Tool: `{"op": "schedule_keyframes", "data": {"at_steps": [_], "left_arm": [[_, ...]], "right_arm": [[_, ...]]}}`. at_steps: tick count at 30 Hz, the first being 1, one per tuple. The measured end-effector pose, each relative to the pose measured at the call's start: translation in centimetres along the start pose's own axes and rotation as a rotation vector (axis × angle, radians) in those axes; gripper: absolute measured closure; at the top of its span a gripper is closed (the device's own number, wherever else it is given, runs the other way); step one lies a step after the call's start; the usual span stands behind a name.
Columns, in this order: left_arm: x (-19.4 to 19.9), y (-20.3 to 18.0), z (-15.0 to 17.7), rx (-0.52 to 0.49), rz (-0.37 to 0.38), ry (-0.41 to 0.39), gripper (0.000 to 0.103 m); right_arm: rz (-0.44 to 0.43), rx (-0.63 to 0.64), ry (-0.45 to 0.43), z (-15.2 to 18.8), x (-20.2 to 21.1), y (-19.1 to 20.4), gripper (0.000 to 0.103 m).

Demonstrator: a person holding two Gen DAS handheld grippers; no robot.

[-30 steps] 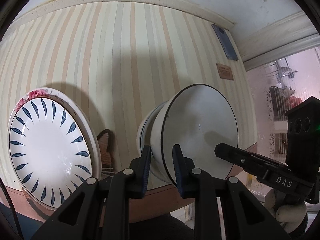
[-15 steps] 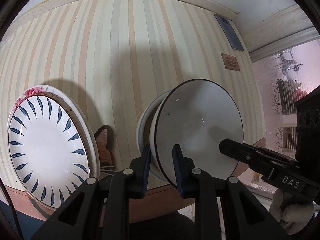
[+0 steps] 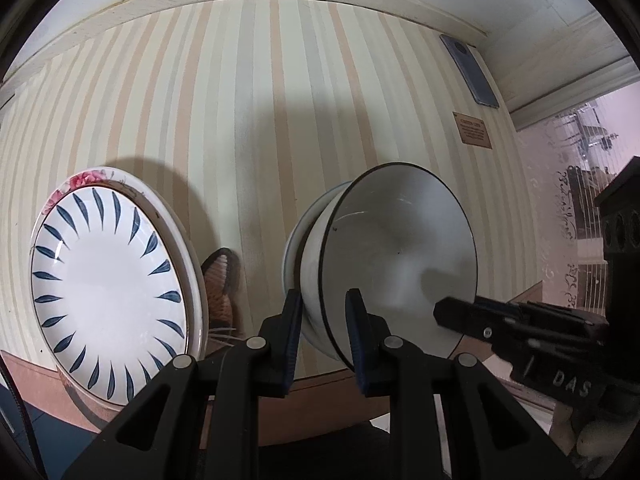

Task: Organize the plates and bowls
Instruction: 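Carry the black-rimmed bowl with both tools and set it onto the bowl stack, then open both tools and pull them back from the bowl stack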

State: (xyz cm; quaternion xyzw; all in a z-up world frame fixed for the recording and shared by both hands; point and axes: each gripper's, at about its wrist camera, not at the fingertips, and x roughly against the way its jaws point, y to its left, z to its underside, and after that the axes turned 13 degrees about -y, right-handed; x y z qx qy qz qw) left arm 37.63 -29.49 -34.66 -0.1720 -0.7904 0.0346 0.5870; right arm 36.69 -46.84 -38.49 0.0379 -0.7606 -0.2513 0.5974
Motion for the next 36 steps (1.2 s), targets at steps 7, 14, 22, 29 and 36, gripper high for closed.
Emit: {"op": "schedule_keyframes", "data": {"at_steps": [7, 14, 22, 29, 36], "left_arm": [[0.4, 0.3, 0.5, 0.010, -0.049, -0.003, 0.082], [5.3, 0.3, 1.2, -0.056, -0.121, -0.107, 0.082], [12.4, 0.2, 2.3, -0.071, -0.084, -0.241, 0.040], [16.8, -0.6, 3.7, -0.105, -0.064, -0.322, 0.017], [20.4, -1.3, 5.4, -0.111, -0.019, -0.380, 0.007]], "right_arm": [[0.022, 0.053, 0.005, 0.2, 0.1, 0.8, 0.081], [0.072, 0.058, -0.104, 1.3, 4.3, 1.7, 0.060], [0.123, 0.101, -0.296, 5.4, 11.7, 5.8, 0.018], [0.204, 0.165, -0.403, 9.1, 16.2, 8.6, 0.010], [0.241, 0.183, -0.494, 11.9, 19.7, 9.9, 0.007]]}}
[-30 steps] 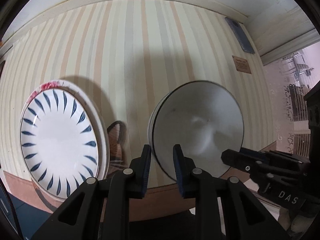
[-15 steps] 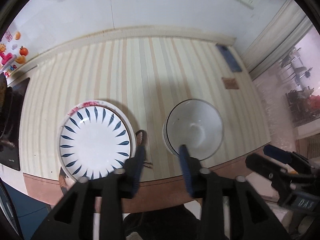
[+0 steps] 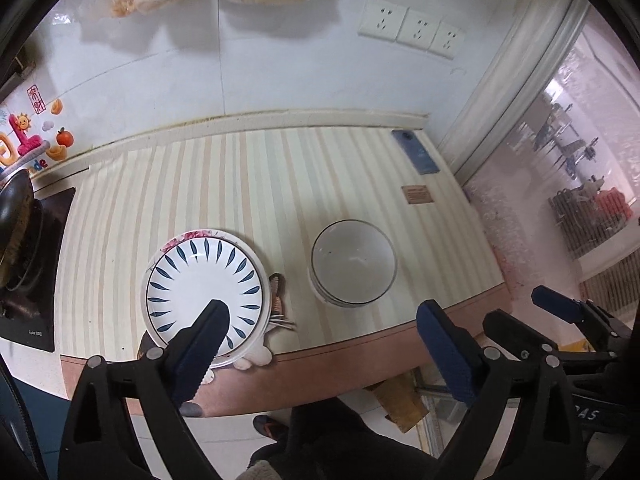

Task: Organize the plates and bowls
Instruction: 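Open both tools and pull them back from the bowl stack, then grip the nested bowl stack rim with both tools and lift it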

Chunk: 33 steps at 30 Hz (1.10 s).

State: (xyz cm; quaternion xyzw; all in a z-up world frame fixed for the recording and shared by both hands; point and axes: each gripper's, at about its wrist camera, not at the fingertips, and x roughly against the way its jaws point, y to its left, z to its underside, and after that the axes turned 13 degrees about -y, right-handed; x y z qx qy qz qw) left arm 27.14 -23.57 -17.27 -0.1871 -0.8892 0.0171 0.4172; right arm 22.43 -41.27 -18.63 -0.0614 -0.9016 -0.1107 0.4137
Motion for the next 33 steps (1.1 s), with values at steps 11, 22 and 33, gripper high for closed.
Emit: {"op": "schedule_keyframes", "data": {"at_steps": [11, 22, 33], "left_arm": [[-1.6, 0.2, 0.0, 0.040, 0.021, 0.020, 0.006], [-12.2, 2.9, -0.6, 0.132, 0.028, 0.192, 0.006], [-23.1, 3.4, -0.2, 0.168, 0.057, 0.417, 0.008]], "right_arm": [[-0.018, -0.046, -0.024, 0.1, 0.7, -1.8, 0.005], [-0.185, -0.222, 0.173, 0.8, -10.4, -5.0, 0.005], [-0.288, -0.390, 0.348, 3.3, -23.0, -7.7, 0.005]]}}
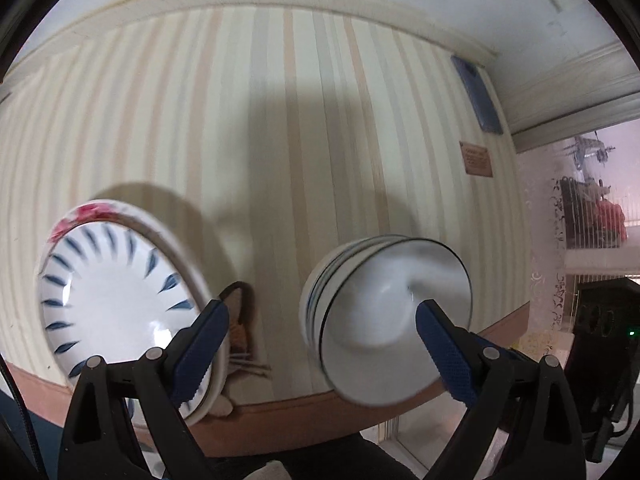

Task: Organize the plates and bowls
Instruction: 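Grip the nested bowl stack rim with both tools and lift it, then carry the bowl stack with both tools over the plate stack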

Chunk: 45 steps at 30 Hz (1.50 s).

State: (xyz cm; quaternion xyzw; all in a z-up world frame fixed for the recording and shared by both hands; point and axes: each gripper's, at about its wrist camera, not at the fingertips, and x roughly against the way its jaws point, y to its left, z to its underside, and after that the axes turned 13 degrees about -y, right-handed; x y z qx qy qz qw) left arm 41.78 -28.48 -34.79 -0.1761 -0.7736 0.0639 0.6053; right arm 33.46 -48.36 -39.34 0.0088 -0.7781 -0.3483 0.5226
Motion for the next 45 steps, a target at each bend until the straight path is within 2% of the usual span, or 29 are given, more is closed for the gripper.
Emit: {"op": "schedule_keyframes", "data": {"at_steps": [4, 5, 7, 9, 11, 12, 13, 17, 19, 27, 34, 41, 45], "left_arm": [[-2.8, 0.2, -0.5, 0.017, 0.018, 0.076, 0.015], [-3.4, 0.2, -0.6, 0.021, 0.016, 0.088, 0.020], [-4.5, 0.3, -0.7, 0.024, 0.033, 0.118, 0.020], [-5.2, 0.4, -0.7, 0.039, 0.044, 0.136, 0.034], [-5.8, 0.4, -0.5, 0.044, 0.063, 0.155, 0.042], [-6.0, 0.4, -0.5, 0.042, 0.071, 0.163, 0.050], [-6.2, 0.3, -0.4, 0.044, 0.085, 0.169, 0.052], [-6.2, 0.3, -0.4, 0.050, 0.093, 0.157, 0.052], [-6.0, 0.4, -0.3, 0.058, 0.097, 0.147, 0.053], [-5.2, 0.7, -0.1, 0.074, 0.094, 0.122, 0.061], [-3.4, 1.0, -0.8, 0.072, 0.101, 0.073, 0.061], [0.1, 2.8, -2.0, 0.118, 0.114, 0.005, 0.061], [2.5, 5.3, -2.3, 0.172, 0.103, -0.038, 0.061]], "right_arm": [[-0.027, -0.026, 0.041, -0.4, -2.8, -1.1, 0.005], [-0.038, -0.034, 0.047, -0.5, -3.5, -1.4, 0.005], [-0.038, -0.038, 0.055, -0.9, -4.6, -1.8, 0.006], [-0.040, -0.046, 0.063, -1.2, -5.7, -2.2, 0.007], [-0.058, -0.068, 0.082, -1.7, -6.8, -2.5, 0.014], [-0.066, -0.078, 0.090, -1.7, -7.2, -2.6, 0.019], [-0.069, -0.091, 0.101, -1.7, -7.8, -2.8, 0.024], [-0.114, -0.125, 0.117, -1.7, -9.3, -3.1, 0.040], [-0.114, -0.120, 0.114, -1.7, -9.7, -3.1, 0.043], [-0.131, -0.139, 0.109, -2.0, -10.2, -2.7, 0.043], [-0.124, -0.080, 0.065, -2.9, -8.7, -1.5, 0.043], [-0.146, -0.020, 0.067, -4.3, -8.0, 2.0, 0.043], [-0.172, 0.024, 0.085, -4.6, -8.2, 4.9, 0.043]]}}
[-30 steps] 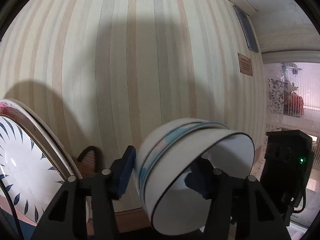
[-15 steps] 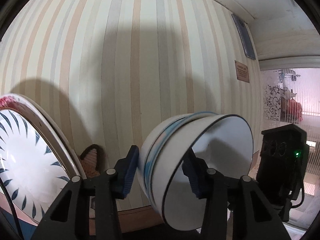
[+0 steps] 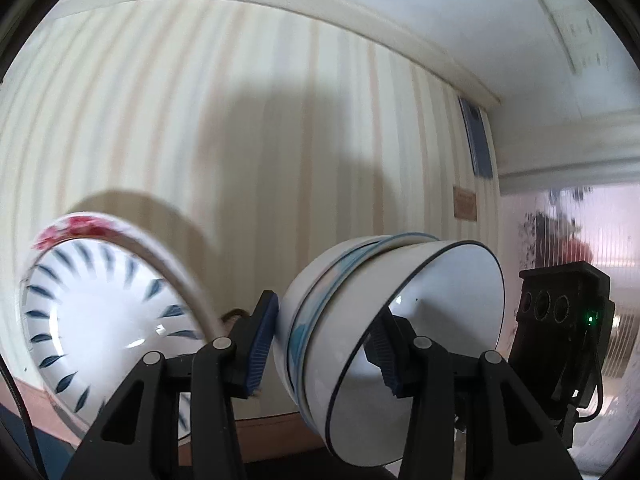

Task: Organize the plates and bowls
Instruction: 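Carry the bowl stack with both tools over the plate stack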

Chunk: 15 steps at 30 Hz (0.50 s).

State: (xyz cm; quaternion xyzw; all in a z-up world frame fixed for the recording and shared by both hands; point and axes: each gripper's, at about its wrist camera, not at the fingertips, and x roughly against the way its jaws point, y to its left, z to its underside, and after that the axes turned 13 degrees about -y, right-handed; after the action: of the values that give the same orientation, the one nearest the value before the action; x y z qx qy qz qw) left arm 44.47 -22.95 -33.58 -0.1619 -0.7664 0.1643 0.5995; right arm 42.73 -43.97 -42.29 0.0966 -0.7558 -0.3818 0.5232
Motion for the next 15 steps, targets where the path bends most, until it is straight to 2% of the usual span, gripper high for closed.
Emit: {"op": "schedule_keyframes", "data": {"at_steps": [4, 15], "left_arm": [[2.2, 2.4, -0.1, 0.047, -0.011, -0.041, 0.061], [6.8, 10.5, 1.7, 0.215, -0.092, -0.155, 0.061]], "right_arm": [[-0.024, 0.057, 0.036, -0.1, -1.1, 2.9, 0.043], [-0.082, 0.213, 0.183, 2.0, -7.8, 9.9, 0.043]]}}
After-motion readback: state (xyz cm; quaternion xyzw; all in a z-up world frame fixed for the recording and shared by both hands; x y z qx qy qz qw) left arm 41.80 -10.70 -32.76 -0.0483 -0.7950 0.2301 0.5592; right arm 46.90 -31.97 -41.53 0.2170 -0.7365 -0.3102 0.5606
